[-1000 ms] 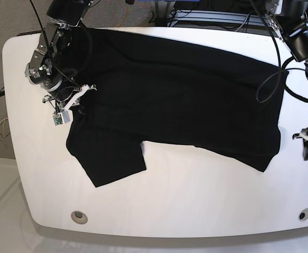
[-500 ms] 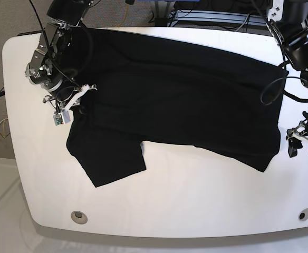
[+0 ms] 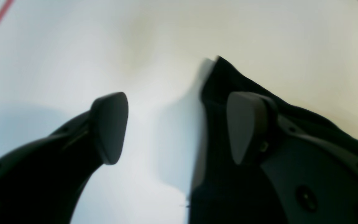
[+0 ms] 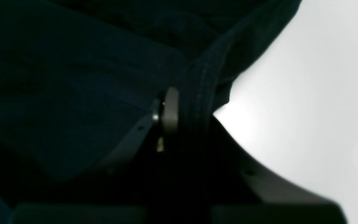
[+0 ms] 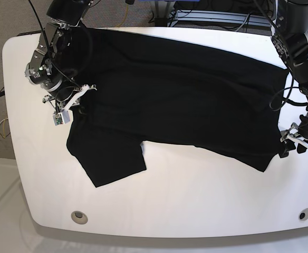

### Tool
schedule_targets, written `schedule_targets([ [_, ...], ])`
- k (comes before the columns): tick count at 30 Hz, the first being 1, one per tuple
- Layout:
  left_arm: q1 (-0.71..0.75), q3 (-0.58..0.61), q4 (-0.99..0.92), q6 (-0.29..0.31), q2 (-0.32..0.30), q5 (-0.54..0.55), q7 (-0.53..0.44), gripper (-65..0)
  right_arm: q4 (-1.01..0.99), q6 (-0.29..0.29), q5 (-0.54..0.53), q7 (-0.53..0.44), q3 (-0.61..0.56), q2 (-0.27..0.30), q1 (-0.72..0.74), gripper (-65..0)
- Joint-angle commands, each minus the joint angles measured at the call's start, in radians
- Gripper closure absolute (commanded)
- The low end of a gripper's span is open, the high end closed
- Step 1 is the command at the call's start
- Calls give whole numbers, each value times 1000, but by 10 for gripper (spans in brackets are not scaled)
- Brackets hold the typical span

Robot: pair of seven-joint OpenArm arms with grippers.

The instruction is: Fold the T-shirt properly

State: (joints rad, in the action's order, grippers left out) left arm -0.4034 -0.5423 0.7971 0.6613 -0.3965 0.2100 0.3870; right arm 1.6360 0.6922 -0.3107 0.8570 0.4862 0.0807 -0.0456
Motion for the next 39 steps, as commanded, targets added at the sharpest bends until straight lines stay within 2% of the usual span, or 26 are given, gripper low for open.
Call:
schedule_targets([
  [1,-33,-3,-2,10,-22,24,-32,-454,19,6,-14,-23,3,11,16,0],
  [12,-53,-3,-57,10,3,26,-36,-454,19,6,-14,-23,4,12,16,0],
  [18,-53,-3,-98,5,8,26,-89,-454,19,6,-14,-22,4,12,14,0],
  [26,-55,-3,-141,5,9,26,-92,-454,19,6,-14,-22,4,12,11,0],
  [39,-55,-2,-146,4,54,21,-93,-454,19,6,-14,-22,4,11,11,0],
])
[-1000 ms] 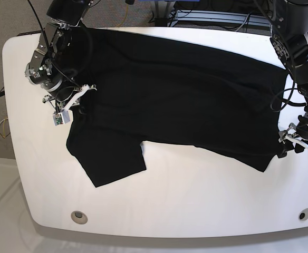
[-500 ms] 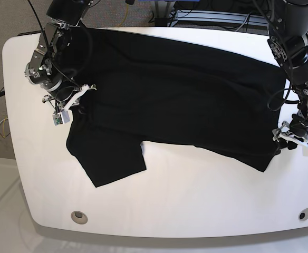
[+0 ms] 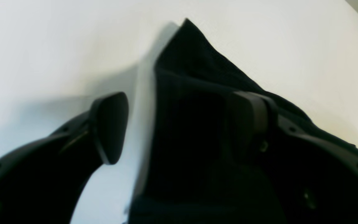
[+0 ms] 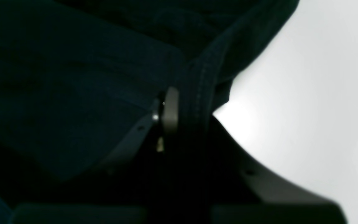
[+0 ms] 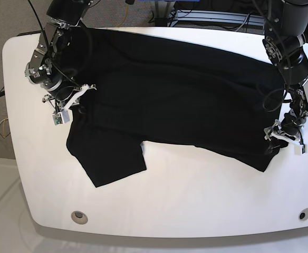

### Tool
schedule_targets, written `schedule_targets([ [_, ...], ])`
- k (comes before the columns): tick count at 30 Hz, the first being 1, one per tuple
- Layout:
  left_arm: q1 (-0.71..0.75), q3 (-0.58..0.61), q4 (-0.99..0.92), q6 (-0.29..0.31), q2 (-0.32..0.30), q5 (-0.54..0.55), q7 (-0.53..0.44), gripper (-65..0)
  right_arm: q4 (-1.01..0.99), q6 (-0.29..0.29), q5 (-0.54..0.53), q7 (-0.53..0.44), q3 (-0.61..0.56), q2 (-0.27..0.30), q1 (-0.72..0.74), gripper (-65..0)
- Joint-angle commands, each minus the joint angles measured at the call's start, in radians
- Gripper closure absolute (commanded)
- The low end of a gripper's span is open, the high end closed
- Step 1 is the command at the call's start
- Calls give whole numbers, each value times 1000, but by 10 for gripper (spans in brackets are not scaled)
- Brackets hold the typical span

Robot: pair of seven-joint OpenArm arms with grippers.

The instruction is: Fold the T-shirt properly

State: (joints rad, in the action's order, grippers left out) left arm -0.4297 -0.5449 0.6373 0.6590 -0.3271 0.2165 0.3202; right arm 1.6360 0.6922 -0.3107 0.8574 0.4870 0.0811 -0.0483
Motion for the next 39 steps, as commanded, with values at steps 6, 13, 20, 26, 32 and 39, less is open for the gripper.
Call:
schedule_targets([
  [6,-28,32,14,6,-13,16,-26,-454,19,6,-14,-22,3,10,12,0],
  [13,-28,41,16,6,9,14,-29,-453,19,6,-14,-22,3,12,12,0],
  [20,-28,64,16,-11,15,13,-76,-451,19,6,-14,-22,3,12,12,0],
  [26,-28,107,19,-38,15,19,-79,-450,19,6,-14,-22,3,12,12,0],
  [32,-28,108,23,-37,15,19,-80,-297,19,6,-14,-22,3,10,12,0],
  [39,-28,113,23,-37,9,16,-80,-4,19,6,-14,-22,3,10,12,0],
])
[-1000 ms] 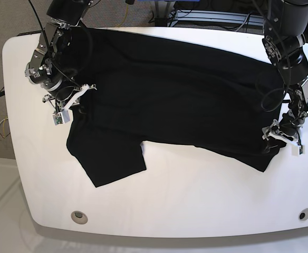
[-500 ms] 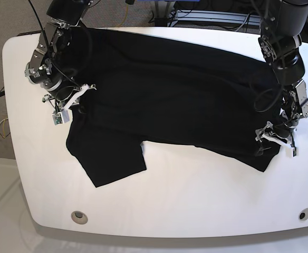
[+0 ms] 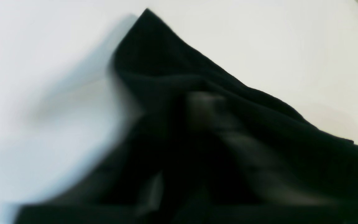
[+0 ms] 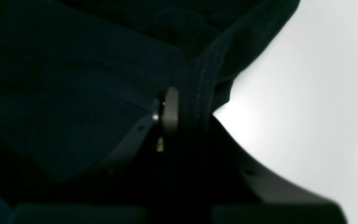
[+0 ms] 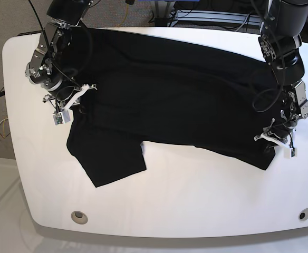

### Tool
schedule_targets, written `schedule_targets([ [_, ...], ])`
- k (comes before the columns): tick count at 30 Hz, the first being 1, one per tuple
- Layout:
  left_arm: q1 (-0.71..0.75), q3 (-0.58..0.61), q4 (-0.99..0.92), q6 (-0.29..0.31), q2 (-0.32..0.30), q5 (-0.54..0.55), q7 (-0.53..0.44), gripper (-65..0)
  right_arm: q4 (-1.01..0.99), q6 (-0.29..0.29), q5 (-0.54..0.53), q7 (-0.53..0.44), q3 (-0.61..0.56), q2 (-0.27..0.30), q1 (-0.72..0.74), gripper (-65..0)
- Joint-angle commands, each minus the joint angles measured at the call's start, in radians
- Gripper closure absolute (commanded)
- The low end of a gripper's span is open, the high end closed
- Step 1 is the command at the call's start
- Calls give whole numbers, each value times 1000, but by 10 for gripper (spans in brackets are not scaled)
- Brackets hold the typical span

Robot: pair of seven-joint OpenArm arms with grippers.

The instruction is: Fold the T-shirt properly

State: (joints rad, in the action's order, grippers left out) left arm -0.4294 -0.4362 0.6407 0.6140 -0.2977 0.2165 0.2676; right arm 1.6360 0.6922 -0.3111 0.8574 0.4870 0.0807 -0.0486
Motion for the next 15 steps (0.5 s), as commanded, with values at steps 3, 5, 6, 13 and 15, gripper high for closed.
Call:
schedule_targets([
  [3,-29,12,21,8,-22,18,-27,-5,19,6,-13,-22,3,11,13,0],
  [5,-29,12,21,10,-22,19,-27,0,19,6,-13,-22,3,11,13,0],
  [6,-29,12,29,10,-22,19,-27,0,19,6,-13,-22,3,11,13,0],
  [13,-4,12,140,10,-19,14,-21,0,19,6,-13,-22,3,9,13,0],
  [15,20,14,179,10,-18,14,-21,0,19,6,-13,-22,3,8,13,0],
])
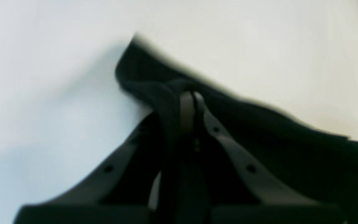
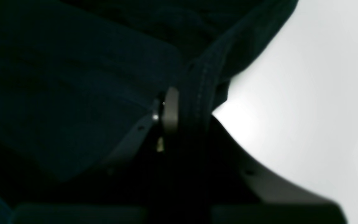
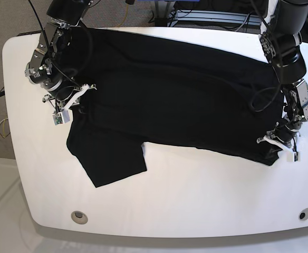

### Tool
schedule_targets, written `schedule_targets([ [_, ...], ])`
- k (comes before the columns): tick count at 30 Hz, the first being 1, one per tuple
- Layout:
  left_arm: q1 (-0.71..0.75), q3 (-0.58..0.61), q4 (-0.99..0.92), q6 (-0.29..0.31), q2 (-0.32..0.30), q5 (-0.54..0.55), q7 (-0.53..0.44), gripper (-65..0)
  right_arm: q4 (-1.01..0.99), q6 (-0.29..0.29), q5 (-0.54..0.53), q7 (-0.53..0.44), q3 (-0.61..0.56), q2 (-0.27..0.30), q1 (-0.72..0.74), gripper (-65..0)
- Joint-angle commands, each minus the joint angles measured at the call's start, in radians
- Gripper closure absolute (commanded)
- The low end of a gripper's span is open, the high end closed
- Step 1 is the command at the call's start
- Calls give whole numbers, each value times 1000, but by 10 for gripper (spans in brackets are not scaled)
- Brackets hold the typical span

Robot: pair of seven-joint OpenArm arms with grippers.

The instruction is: Fold the T-shirt properly

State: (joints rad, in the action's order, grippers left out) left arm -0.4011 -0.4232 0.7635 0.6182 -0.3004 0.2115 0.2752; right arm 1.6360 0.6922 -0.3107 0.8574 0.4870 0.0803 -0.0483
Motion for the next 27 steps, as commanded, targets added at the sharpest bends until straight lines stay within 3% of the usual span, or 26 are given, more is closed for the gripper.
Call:
schedule_targets([
  [1,0,1,75,6,-15,19,-29,0,19,6,-14,-22,3,8,12,0],
  [27,146,53,344,6,-13,19,0,0,102,6,-14,-22,-3,-18,18,0],
])
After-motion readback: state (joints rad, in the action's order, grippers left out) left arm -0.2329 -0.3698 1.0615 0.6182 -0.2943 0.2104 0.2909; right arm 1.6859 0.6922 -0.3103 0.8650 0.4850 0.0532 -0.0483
